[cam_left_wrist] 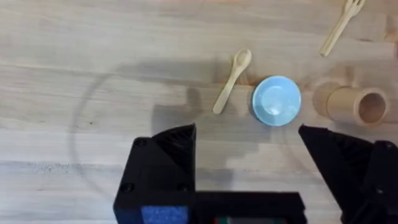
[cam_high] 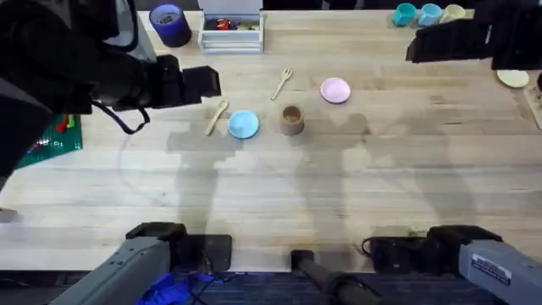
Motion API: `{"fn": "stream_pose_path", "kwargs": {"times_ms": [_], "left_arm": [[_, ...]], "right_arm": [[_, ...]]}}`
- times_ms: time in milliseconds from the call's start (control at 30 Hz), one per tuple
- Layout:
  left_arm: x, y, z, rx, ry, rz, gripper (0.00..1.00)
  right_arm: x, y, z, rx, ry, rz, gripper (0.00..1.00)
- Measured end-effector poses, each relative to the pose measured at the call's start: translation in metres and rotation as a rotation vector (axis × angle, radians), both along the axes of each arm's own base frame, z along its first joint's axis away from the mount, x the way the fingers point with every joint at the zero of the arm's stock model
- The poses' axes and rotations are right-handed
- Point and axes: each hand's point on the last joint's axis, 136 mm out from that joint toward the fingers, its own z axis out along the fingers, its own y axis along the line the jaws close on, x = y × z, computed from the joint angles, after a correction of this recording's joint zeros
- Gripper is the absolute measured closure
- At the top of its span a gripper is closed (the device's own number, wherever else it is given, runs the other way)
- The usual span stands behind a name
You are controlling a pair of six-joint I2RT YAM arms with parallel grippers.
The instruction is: Pick up a utensil and set it on the pink plate, then put the other utensil in the container.
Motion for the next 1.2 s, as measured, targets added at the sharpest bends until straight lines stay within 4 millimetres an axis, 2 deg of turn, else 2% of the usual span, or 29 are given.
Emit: {"fn": "stream_pose_path", "kwargs": {"times_ms": [467,500,633,833,967,1100,1200], "left_arm": [[0.003,-0.003,0.001,-0.016,-0.010,-0.012,0.008],[0.012,-0.015,0.008,-0.035,-0.059,-0.110,0.008],[0.026,-0.020,0.015,-0.037,-0.062,-0.166,0.008],[0.066,-0.025,0.035,-0.009,-0.075,-0.237,0.008],[0.093,-0.038,0.044,0.014,-0.086,-0.310,0.008],[0.115,-0.059,0.042,0.032,-0.078,-0.376,0.008],[0.128,-0.075,0.033,0.046,-0.054,-0.419,0.008]], "right_arm": [[-0.001,0.003,0.001,0.016,0.000,0.013,0.005],[-0.001,0.003,0.001,0.016,0.001,0.013,0.005],[-0.001,0.003,0.001,0.016,0.000,0.013,0.004],[-0.001,0.004,0.001,0.019,0.000,0.015,0.005],[-0.001,0.005,0.001,0.022,0.001,0.018,0.005],[-0.001,0.005,0.001,0.022,0.001,0.018,0.004],[-0.001,0.005,0.001,0.022,0.001,0.018,0.004]]}}
